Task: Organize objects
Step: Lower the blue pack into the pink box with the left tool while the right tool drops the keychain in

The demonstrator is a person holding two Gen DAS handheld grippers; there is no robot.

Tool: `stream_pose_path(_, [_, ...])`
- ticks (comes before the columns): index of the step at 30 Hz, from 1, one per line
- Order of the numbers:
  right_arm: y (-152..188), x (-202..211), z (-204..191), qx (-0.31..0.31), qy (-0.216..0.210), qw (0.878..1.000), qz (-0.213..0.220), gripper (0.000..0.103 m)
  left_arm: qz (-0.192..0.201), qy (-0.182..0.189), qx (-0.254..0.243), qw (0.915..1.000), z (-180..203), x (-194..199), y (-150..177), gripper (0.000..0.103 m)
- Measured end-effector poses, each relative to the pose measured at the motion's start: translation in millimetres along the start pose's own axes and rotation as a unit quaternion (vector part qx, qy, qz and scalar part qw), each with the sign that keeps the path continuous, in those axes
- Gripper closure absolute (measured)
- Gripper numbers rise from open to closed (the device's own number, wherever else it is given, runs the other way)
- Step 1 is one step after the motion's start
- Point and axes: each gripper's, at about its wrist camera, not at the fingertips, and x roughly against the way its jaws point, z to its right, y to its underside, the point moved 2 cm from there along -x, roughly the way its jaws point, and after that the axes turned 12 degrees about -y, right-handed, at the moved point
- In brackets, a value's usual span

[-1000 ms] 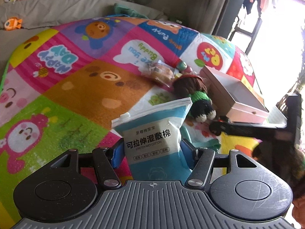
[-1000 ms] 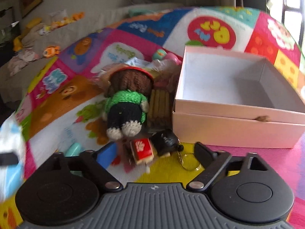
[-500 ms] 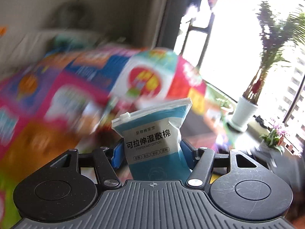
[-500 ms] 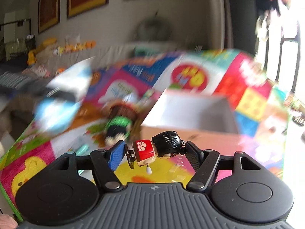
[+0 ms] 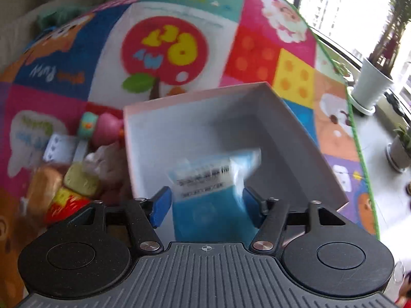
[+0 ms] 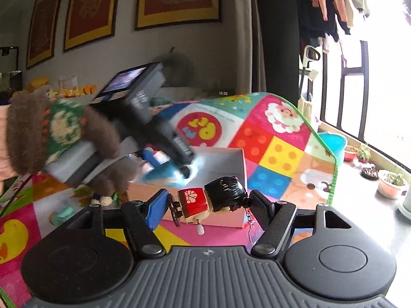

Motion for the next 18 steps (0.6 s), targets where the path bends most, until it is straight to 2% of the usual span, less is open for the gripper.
stream_pose_path(3, [0.0, -8.6, 3.5, -0.011, -0.002, 1.000, -0.007, 0.034, 0.043, 0.022, 0.044, 0.9979, -23.4, 23.0, -5.1, 0.042])
stream_pose_path(5, [-2.2, -10.3, 2.0, -0.014, -0.005, 1.000, -0.010, 0.034, 0.075, 0.043, 0.080, 0.9930, -43.9, 43.5, -3.4, 0.042])
stream_pose_path(7, [-7.2, -11.1, 4.0, -0.027, -0.012, 1.000, -0.009, 0.034, 0.101, 0.080, 0.100, 0.9866, -60.8, 64.9, 5.5, 0.042])
stream_pose_path(9, [-17.8, -11.0, 6.2, -0.040, -0.020, 0.999, -0.002, 0.034, 0.121, 0.096, 0.102, 0.9827, -75.2, 89.8, 34.0, 0.042])
stream_pose_path(11, [-37.7, -15.6, 8.2, -0.053, -0.037, 0.998, 0.007, 0.034, 0.133, 0.086, 0.098, 0.9825, -91.7, 102.0, 69.7, 0.042])
stream_pose_path(15, [-97.9, -56.6, 11.0, -0.078, -0.069, 0.994, 0.027, 0.033, 0.107, 0.043, 0.117, 0.9865, -123.4, 93.7, 121.3, 0.042])
stream_pose_path(16, [-112.9, -71.9, 11.7, -0.090, -0.072, 0.993, 0.037, 0.028, 0.096, 0.040, 0.129, 0.9863, -132.1, 89.0, 130.5, 0.042])
stream_pose_path(17, [-125.9, -89.3, 12.0, -0.095, -0.066, 0.992, 0.042, 0.012, 0.083, 0.041, 0.144, 0.9853, -141.5, 84.1, 137.6, 0.042])
stream_pose_path(18, [-135.1, -107.3, 12.6, -0.096, -0.049, 0.994, 0.035, 0.006, 0.070, 0.040, 0.157, 0.9842, -150.9, 80.0, 144.2, 0.042])
